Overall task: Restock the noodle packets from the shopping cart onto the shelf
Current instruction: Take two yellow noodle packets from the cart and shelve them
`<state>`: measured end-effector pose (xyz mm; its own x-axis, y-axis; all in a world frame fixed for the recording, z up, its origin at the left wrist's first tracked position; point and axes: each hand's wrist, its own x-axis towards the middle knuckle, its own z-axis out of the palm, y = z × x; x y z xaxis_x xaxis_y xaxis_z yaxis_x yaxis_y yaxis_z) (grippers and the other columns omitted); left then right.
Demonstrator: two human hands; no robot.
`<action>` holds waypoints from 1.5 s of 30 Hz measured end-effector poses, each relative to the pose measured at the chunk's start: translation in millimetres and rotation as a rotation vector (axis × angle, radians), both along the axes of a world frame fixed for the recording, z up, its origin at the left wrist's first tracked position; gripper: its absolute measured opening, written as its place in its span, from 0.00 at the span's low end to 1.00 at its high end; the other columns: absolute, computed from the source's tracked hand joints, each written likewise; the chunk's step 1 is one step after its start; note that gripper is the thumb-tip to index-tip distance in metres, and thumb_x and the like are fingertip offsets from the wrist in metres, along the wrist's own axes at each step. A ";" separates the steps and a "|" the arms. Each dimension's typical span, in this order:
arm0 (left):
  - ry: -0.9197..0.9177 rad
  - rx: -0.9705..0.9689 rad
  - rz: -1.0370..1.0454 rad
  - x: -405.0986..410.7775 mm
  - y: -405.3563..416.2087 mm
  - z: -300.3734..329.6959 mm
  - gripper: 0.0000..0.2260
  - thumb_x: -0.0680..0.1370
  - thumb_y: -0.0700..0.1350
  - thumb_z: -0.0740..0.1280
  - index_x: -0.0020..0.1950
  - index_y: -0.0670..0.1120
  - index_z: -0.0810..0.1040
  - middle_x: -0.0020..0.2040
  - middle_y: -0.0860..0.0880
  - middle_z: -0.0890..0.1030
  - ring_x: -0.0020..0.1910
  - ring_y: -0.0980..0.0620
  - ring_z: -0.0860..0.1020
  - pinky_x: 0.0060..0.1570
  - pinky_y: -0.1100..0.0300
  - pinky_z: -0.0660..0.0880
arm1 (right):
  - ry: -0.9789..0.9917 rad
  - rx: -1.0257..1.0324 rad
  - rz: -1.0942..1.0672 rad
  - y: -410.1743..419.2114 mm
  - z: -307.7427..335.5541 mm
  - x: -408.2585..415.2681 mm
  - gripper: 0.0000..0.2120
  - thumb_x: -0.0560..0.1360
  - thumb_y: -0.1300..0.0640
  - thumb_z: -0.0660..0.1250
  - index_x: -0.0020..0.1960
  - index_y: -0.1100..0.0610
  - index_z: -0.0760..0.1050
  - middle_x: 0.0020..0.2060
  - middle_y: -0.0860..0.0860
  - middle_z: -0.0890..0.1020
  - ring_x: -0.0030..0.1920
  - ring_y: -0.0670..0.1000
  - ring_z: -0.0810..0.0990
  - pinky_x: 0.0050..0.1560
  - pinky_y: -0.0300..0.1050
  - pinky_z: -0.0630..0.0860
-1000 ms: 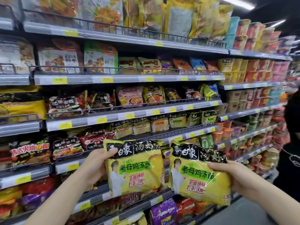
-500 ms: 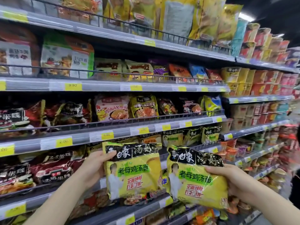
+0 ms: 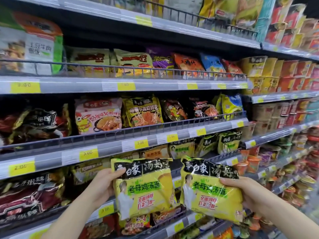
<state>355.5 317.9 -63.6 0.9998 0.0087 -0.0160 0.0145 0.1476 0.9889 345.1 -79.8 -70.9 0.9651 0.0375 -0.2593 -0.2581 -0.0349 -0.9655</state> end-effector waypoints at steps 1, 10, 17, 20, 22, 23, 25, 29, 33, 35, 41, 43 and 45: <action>0.006 0.000 0.001 7.1 -5.0 -2.8 0.08 0.76 0.40 0.67 0.38 0.39 0.73 0.27 0.44 0.73 0.24 0.48 0.73 0.28 0.57 0.72 | -0.003 -0.006 0.008 -3.1 -1.2 8.2 0.58 0.35 0.48 0.85 0.63 0.64 0.71 0.49 0.63 0.84 0.49 0.63 0.84 0.49 0.62 0.80; 0.030 -0.048 0.076 77.8 -44.2 -27.9 0.10 0.74 0.40 0.68 0.48 0.33 0.79 0.39 0.40 0.82 0.33 0.47 0.79 0.41 0.53 0.72 | 0.023 -0.067 0.082 -34.6 -6.5 108.2 0.31 0.58 0.53 0.77 0.56 0.67 0.78 0.47 0.63 0.84 0.47 0.61 0.84 0.51 0.59 0.80; 0.031 -0.124 0.152 127.3 -76.4 -41.1 0.13 0.69 0.41 0.70 0.46 0.32 0.81 0.44 0.35 0.83 0.39 0.43 0.78 0.35 0.56 0.76 | 0.038 -0.075 0.180 -61.2 -11.5 191.9 0.35 0.56 0.56 0.79 0.59 0.70 0.76 0.49 0.66 0.83 0.51 0.63 0.83 0.52 0.59 0.80; 0.039 -0.171 0.191 140.4 -88.1 -45.1 0.08 0.69 0.38 0.69 0.43 0.33 0.82 0.41 0.39 0.82 0.34 0.45 0.76 0.28 0.59 0.76 | 0.026 -0.047 0.191 -70.6 -17.2 220.0 0.31 0.61 0.61 0.76 0.59 0.74 0.74 0.50 0.68 0.82 0.53 0.66 0.81 0.48 0.57 0.81; 0.053 -0.176 0.219 147.7 -92.7 -47.5 0.11 0.70 0.37 0.69 0.48 0.31 0.80 0.45 0.38 0.82 0.38 0.44 0.76 0.31 0.58 0.78 | 0.025 -0.055 0.212 -76.1 -23.2 231.6 0.26 0.64 0.60 0.76 0.58 0.72 0.75 0.50 0.67 0.83 0.54 0.66 0.81 0.54 0.60 0.79; 0.054 -0.178 0.234 150.2 -94.9 -48.1 0.10 0.71 0.36 0.69 0.50 0.31 0.79 0.45 0.38 0.83 0.37 0.44 0.77 0.31 0.59 0.78 | 0.025 -0.055 0.217 -78.7 -26.9 235.9 0.26 0.64 0.60 0.76 0.58 0.72 0.76 0.50 0.66 0.83 0.54 0.67 0.80 0.56 0.61 0.78; 0.056 -0.172 0.262 154.0 -98.6 -48.2 0.09 0.75 0.35 0.66 0.52 0.32 0.78 0.46 0.38 0.83 0.38 0.44 0.78 0.32 0.59 0.78 | 0.011 -0.061 0.227 -81.8 -33.5 241.1 0.28 0.62 0.58 0.76 0.57 0.71 0.76 0.49 0.66 0.83 0.54 0.66 0.81 0.57 0.61 0.77; 0.012 -0.156 0.303 155.5 -101.2 -50.8 0.11 0.74 0.36 0.67 0.53 0.31 0.77 0.50 0.36 0.81 0.47 0.41 0.73 0.34 0.58 0.79 | -0.006 -0.048 0.238 -83.4 -49.6 244.6 0.32 0.58 0.56 0.78 0.58 0.68 0.76 0.48 0.64 0.84 0.52 0.64 0.82 0.58 0.61 0.76; -0.067 -0.069 0.302 146.2 -101.8 -51.6 0.16 0.69 0.41 0.69 0.53 0.33 0.76 0.49 0.37 0.78 0.45 0.41 0.74 0.42 0.53 0.76 | -0.097 -0.033 0.213 -83.5 -59.4 247.7 0.36 0.51 0.52 0.82 0.55 0.66 0.79 0.47 0.62 0.85 0.52 0.63 0.82 0.60 0.62 0.74; -0.098 -0.041 0.322 141.1 -100.9 -52.7 0.15 0.70 0.42 0.69 0.52 0.35 0.77 0.47 0.38 0.79 0.42 0.42 0.75 0.40 0.54 0.76 | -0.173 -0.021 0.139 -80.8 -55.3 251.7 0.45 0.44 0.47 0.82 0.56 0.66 0.78 0.47 0.63 0.84 0.49 0.61 0.83 0.58 0.62 0.76; -0.159 -0.016 0.373 135.0 -100.0 -56.5 0.07 0.76 0.40 0.64 0.50 0.36 0.77 0.43 0.41 0.80 0.38 0.44 0.74 0.36 0.56 0.74 | -0.275 0.047 0.011 -59.0 -26.7 276.2 0.35 0.57 0.53 0.81 0.59 0.67 0.75 0.47 0.61 0.84 0.41 0.57 0.83 0.38 0.51 0.81; -0.162 -0.012 0.377 132.9 -102.1 -56.3 0.07 0.77 0.39 0.64 0.50 0.36 0.77 0.41 0.42 0.80 0.38 0.45 0.74 0.33 0.58 0.75 | -0.282 0.013 0.007 -46.8 -16.3 285.5 0.26 0.64 0.58 0.78 0.57 0.67 0.76 0.45 0.61 0.83 0.39 0.56 0.82 0.35 0.48 0.79; -0.171 -0.009 0.371 130.2 -104.8 -54.5 0.06 0.77 0.39 0.63 0.49 0.37 0.77 0.40 0.43 0.82 0.37 0.45 0.74 0.33 0.58 0.75 | -0.281 -0.038 0.010 -32.0 -11.2 295.0 0.25 0.64 0.58 0.78 0.56 0.66 0.75 0.46 0.62 0.83 0.42 0.59 0.83 0.40 0.56 0.81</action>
<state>485.7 213.1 -118.1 0.9171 0.3699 0.1490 -0.2063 0.1202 0.9711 640.1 -111.9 -82.2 0.9990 0.0424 0.0165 0.0196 -0.0737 -0.9971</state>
